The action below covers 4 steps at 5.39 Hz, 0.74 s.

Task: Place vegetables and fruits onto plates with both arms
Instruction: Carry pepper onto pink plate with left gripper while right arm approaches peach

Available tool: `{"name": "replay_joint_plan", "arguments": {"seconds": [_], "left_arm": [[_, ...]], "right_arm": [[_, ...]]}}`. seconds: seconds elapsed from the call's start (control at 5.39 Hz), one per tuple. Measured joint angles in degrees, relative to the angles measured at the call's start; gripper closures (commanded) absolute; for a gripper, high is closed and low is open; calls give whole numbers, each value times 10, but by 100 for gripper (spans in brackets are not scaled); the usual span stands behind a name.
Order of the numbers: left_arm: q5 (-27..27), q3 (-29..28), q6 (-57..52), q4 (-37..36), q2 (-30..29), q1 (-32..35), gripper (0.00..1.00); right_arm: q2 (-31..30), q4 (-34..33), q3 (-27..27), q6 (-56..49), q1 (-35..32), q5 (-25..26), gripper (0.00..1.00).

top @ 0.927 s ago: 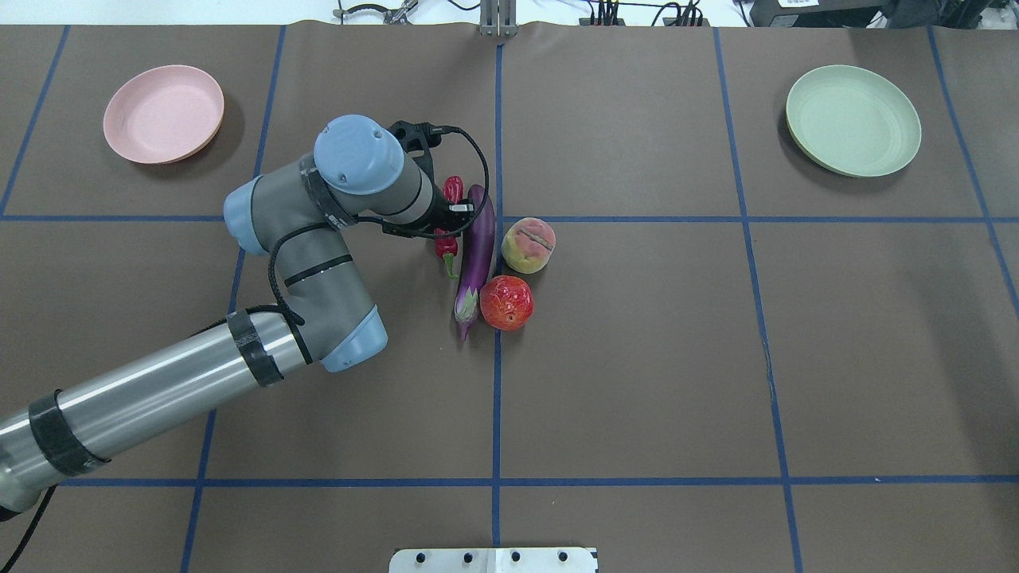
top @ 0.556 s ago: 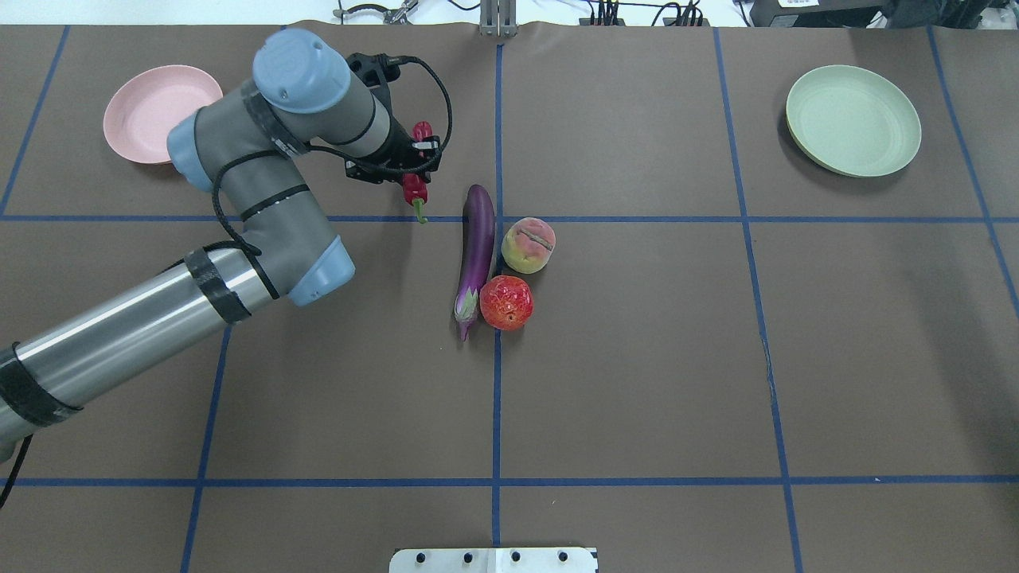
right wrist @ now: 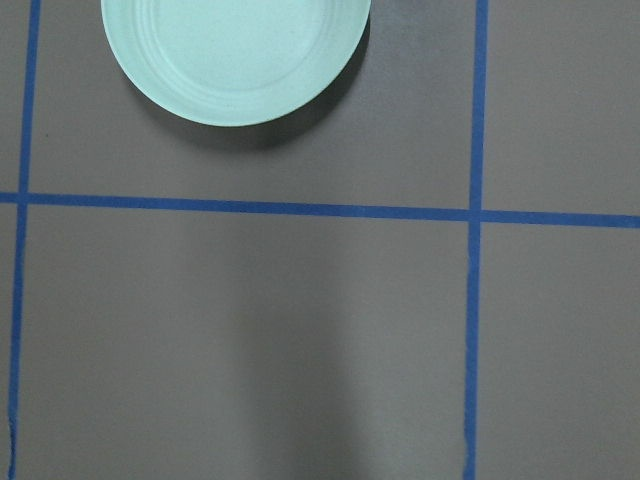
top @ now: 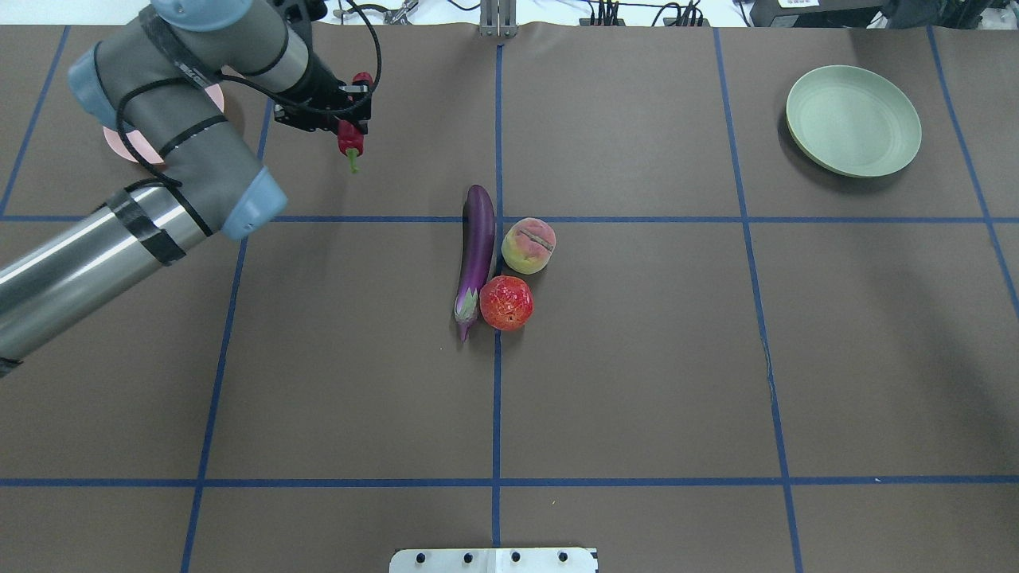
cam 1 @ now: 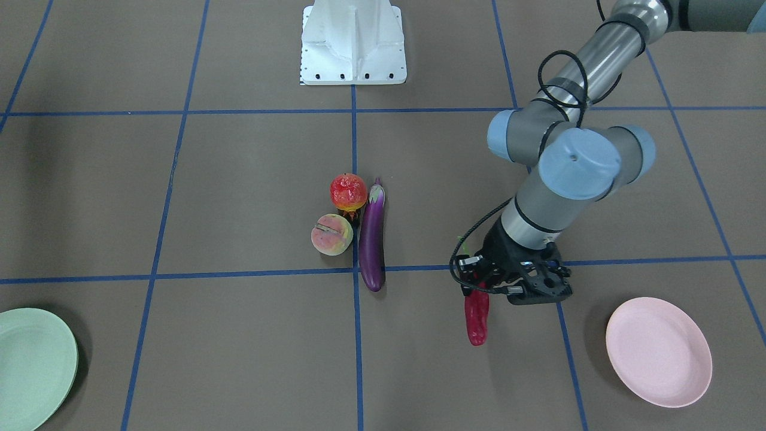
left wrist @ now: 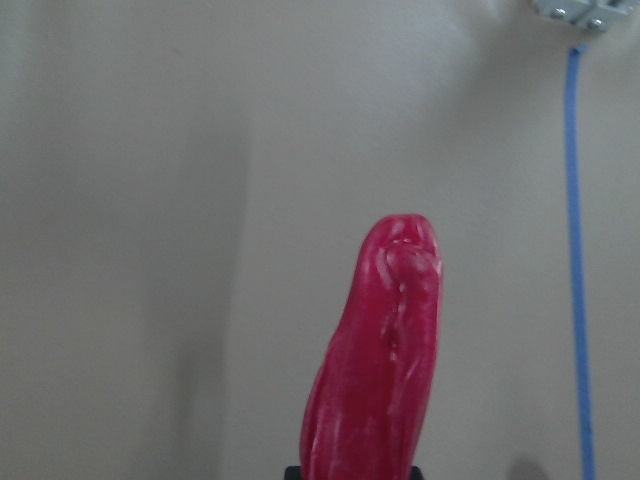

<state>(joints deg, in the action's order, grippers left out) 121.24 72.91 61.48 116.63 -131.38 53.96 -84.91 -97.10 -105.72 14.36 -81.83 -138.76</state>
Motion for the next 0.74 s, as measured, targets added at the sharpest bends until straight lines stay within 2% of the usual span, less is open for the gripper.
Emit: {"name": "replay_joint_plan", "arguments": {"seconds": [0.37, 0.74], "left_arm": [[15, -5, -136, -78, 18, 65, 100], [12, -58, -225, -127, 14, 109, 100]], "right_arm": [[92, 1, 2, 134, 84, 16, 0], [189, 4, 28, 295, 192, 87, 0]]}}
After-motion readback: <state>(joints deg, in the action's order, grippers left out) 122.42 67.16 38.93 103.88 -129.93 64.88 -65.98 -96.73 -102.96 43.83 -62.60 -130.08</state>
